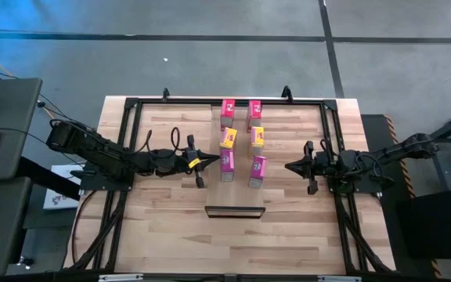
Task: Stack cereal on shelf
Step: Put the purple cereal box on the shelf aligned with the other purple cereal box
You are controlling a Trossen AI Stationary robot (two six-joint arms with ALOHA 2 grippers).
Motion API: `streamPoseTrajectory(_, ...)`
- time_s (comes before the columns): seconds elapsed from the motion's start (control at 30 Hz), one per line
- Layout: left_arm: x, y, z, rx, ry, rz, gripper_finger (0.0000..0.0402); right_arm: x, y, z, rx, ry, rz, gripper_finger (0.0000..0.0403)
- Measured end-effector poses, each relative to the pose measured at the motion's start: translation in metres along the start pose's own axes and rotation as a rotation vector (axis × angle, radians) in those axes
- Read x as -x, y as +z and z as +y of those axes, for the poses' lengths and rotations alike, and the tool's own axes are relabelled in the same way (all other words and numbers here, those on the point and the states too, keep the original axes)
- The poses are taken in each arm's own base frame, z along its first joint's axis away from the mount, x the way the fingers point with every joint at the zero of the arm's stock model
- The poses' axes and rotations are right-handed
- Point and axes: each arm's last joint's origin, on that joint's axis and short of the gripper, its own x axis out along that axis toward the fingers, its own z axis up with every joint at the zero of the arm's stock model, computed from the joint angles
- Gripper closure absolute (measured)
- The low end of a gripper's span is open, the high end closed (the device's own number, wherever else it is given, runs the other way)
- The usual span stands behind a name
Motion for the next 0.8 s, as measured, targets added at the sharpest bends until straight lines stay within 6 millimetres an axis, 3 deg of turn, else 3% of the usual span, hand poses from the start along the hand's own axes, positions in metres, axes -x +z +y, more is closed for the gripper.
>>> streamPoseTrajectory(0.6, 0.000, 0.001, 0.000, -0.039, -0.004, -0.002, 0.0401, 0.000, -0.001, 0.000, 0.001, 0.000, 0.005, 0.0403)
streamPoseTrajectory(0.8, 0.011, 0.008, 0.006, -0.046, -0.008, 0.011, 0.0401, 0.000, -0.001, 0.000, 0.002, 0.001, 0.007, 0.0403)
